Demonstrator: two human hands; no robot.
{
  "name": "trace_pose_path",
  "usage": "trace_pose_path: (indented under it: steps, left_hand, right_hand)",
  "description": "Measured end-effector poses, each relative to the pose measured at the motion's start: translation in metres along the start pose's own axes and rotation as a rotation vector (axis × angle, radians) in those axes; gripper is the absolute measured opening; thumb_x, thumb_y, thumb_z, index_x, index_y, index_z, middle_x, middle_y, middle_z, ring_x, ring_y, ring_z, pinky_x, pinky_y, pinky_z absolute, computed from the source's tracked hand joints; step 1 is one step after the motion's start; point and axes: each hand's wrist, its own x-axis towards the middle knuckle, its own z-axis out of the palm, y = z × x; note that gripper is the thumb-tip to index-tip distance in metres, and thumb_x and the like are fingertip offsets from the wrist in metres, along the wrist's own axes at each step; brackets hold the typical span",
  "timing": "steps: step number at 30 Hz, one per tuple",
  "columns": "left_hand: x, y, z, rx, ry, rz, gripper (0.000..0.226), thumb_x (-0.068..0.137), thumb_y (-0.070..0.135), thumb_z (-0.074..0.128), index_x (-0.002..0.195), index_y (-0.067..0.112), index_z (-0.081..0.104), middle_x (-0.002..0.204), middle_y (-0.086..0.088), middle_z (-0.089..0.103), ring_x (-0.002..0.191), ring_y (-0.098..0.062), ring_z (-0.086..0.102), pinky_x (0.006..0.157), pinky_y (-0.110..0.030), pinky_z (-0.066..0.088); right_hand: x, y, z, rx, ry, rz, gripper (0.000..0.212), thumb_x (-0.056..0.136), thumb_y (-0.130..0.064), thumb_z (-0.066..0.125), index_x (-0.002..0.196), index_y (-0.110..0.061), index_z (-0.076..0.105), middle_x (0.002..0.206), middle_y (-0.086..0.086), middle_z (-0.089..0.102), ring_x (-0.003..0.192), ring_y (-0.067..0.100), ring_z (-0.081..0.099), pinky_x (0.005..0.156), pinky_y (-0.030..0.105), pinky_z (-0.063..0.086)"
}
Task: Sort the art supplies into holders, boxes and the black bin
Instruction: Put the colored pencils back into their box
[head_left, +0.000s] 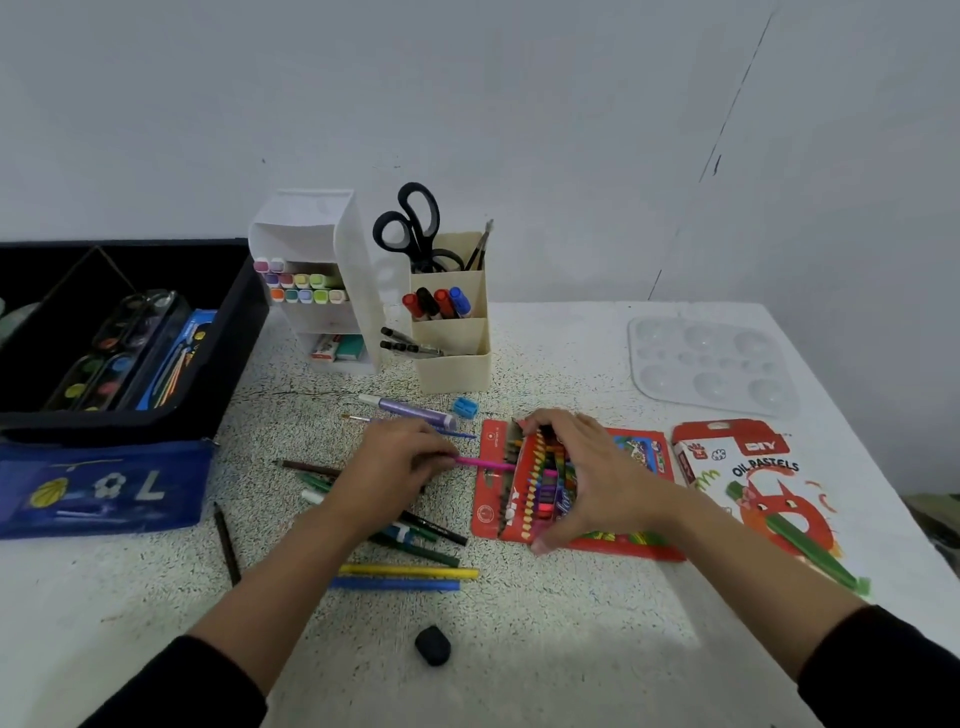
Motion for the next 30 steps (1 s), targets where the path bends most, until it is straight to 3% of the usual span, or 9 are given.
trace_pose_path:
  steps: [3, 7, 10, 13, 17, 21, 26, 30]
  left_hand:
    - [0.009, 0.022, 0.011, -0.055, -0.034, 0.054, 0.017, 0.092, 0.020, 0.071, 0.107, 0.022, 0.078, 0.098, 0.008, 0.075, 0.085, -0.002, 0.063, 0.081, -0.022, 0.052]
    - [0.009, 0.040, 0.026, -0.112, -0.041, 0.118, 0.016, 0.094, 0.014, 0.069, 0.104, 0.023, 0.078, 0.095, 0.009, 0.076, 0.083, -0.003, 0.066, 0.078, -0.023, 0.055]
    - [0.004, 0.049, 0.027, -0.217, -0.021, 0.073, 0.016, 0.093, 0.012, 0.070, 0.104, 0.023, 0.073, 0.092, 0.011, 0.075, 0.081, -0.001, 0.068, 0.074, -0.015, 0.055]
    - [-0.002, 0.048, 0.016, -0.296, 0.002, -0.002, 0.014, 0.093, 0.009, 0.069, 0.096, 0.022, 0.064, 0.092, 0.015, 0.071, 0.089, 0.001, 0.067, 0.078, -0.014, 0.055]
    - [-0.020, 0.016, -0.016, -0.097, 0.031, -0.058, 0.014, 0.093, 0.015, 0.069, 0.101, 0.026, 0.067, 0.095, 0.019, 0.064, 0.090, 0.004, 0.060, 0.083, -0.018, 0.052]
    - [-0.047, -0.035, -0.052, 0.154, -0.064, -0.156, 0.018, 0.095, 0.034, 0.065, 0.111, 0.031, 0.071, 0.100, 0.021, 0.060, 0.096, 0.001, 0.054, 0.089, -0.028, 0.050]
    - [-0.048, -0.054, -0.068, 0.133, -0.223, -0.081, 0.020, 0.091, 0.033, 0.071, 0.111, 0.034, 0.072, 0.103, 0.023, 0.056, 0.100, 0.003, 0.051, 0.087, -0.023, 0.046]
    - [-0.034, -0.054, -0.066, 0.176, -0.303, -0.038, 0.010, 0.094, 0.031, 0.067, 0.099, 0.039, 0.064, 0.099, 0.023, 0.056, 0.098, 0.004, 0.050, 0.090, -0.031, 0.041]
  right_hand:
    - [0.001, -0.003, 0.001, 0.007, 0.001, -0.014, 0.107, 0.054, -0.058, 0.092, 0.136, -0.038, 0.027, 0.127, -0.039, 0.028, 0.119, -0.031, 0.018, 0.122, 0.045, 0.019]
    - [0.002, -0.004, 0.003, 0.011, 0.019, -0.025, 0.111, 0.051, -0.061, 0.092, 0.139, -0.040, 0.026, 0.131, -0.029, 0.035, 0.122, -0.026, 0.019, 0.122, 0.041, 0.019]
    - [0.002, -0.003, 0.004, 0.008, 0.025, -0.020, 0.115, 0.051, -0.062, 0.092, 0.142, -0.039, 0.024, 0.133, -0.026, 0.034, 0.117, -0.015, 0.028, 0.122, 0.039, 0.018]
    - [0.004, -0.003, 0.004, -0.028, 0.026, -0.021, 0.120, 0.052, -0.065, 0.090, 0.146, -0.041, 0.020, 0.137, -0.026, 0.031, 0.126, -0.008, 0.024, 0.123, 0.039, 0.015]
    - [0.008, -0.002, 0.011, -0.122, 0.056, -0.025, 0.124, 0.051, -0.077, 0.082, 0.151, -0.041, 0.019, 0.154, -0.018, 0.024, 0.139, 0.003, 0.020, 0.124, 0.044, 0.012]
    - [0.012, 0.000, 0.015, -0.152, 0.072, -0.029, 0.121, 0.051, -0.081, 0.079, 0.150, -0.043, 0.021, 0.153, -0.018, 0.024, 0.135, -0.001, 0.018, 0.124, 0.043, 0.013]
    - [0.020, -0.001, 0.016, -0.228, 0.065, -0.026, 0.121, 0.049, -0.080, 0.077, 0.150, -0.039, 0.022, 0.147, -0.014, 0.026, 0.138, 0.011, 0.024, 0.122, 0.046, 0.016]
    - [0.022, -0.003, 0.017, -0.235, 0.054, -0.027, 0.121, 0.051, -0.075, 0.079, 0.150, -0.038, 0.021, 0.145, -0.012, 0.025, 0.136, 0.012, 0.021, 0.122, 0.043, 0.014]
